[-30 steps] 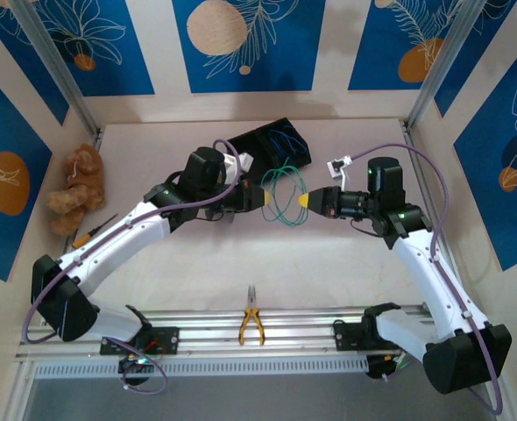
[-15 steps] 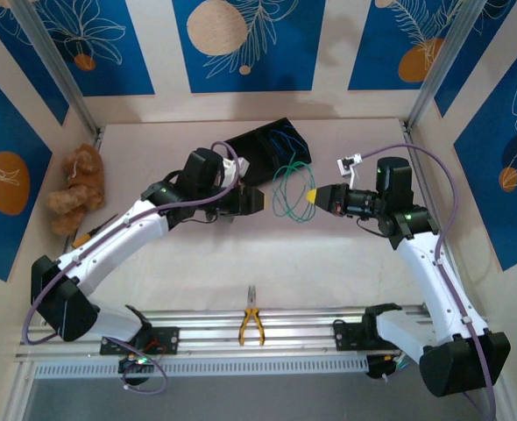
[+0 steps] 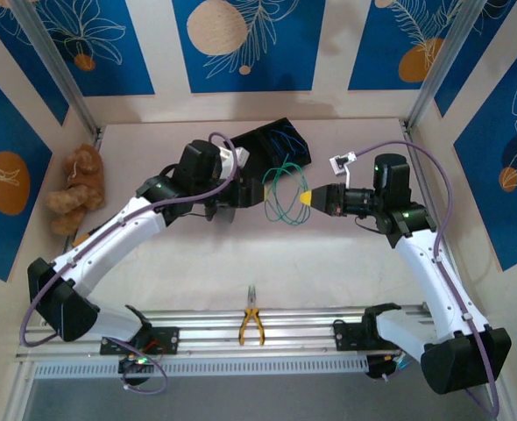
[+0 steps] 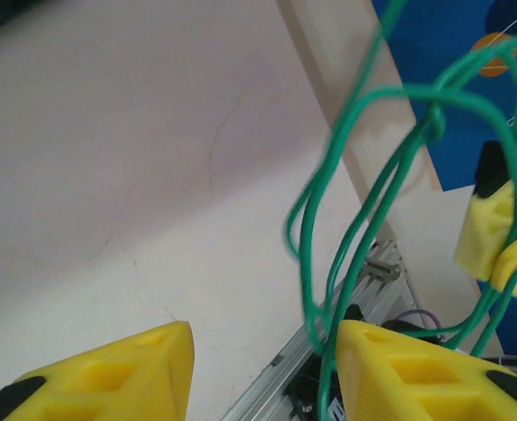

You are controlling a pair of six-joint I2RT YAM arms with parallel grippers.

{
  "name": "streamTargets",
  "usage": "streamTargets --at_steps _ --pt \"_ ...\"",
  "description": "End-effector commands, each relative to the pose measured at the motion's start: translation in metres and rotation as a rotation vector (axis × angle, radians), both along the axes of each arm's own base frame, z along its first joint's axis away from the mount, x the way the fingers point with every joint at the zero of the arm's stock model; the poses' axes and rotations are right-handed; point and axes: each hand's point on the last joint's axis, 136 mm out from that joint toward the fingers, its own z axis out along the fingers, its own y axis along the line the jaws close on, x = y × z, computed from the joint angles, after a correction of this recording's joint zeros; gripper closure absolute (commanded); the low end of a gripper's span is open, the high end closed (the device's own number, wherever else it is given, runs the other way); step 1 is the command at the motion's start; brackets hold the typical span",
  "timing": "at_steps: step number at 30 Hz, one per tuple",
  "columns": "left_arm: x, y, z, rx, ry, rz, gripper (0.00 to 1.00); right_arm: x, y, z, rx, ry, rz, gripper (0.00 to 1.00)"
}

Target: Wrap the cables

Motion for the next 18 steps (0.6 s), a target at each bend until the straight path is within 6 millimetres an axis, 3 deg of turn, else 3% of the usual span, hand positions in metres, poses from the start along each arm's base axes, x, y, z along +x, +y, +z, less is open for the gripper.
streamTargets --at_steps 1,7,11,13,14,15,18 --pt "0.010 0.002 0.028 -0.062 -0.057 -0.003 0.55 -0.016 0.008 0.015 0.021 -0.039 0.086 1.00" --pt "0.014 -0.011 0.034 -0.128 -0.032 -0.046 0.65 -0.025 0.012 0.015 0.025 -0.053 0.120 1.00" --pt "0.016 -0.015 0.031 -0.134 -0.022 -0.054 0.95 -0.025 0.012 0.015 0.022 -0.058 0.116 1.00" --pt "0.017 -0.015 0.031 -0.138 -0.023 -0.051 1.00 -0.025 0.012 0.014 0.016 -0.059 0.113 1.00" --pt "0.017 -0.016 0.032 -0.142 -0.025 -0.054 1.00 -0.024 0.012 0.013 0.013 -0.057 0.112 0.97" --pt "0.018 -0.016 0.032 -0.142 -0.029 -0.051 1.00 -0.024 0.011 0.012 0.007 -0.059 0.107 0.88" --pt "0.020 -0.010 0.034 -0.118 -0.064 -0.030 1.00 -0.019 0.006 0.012 -0.031 -0.064 0.061 0.53"
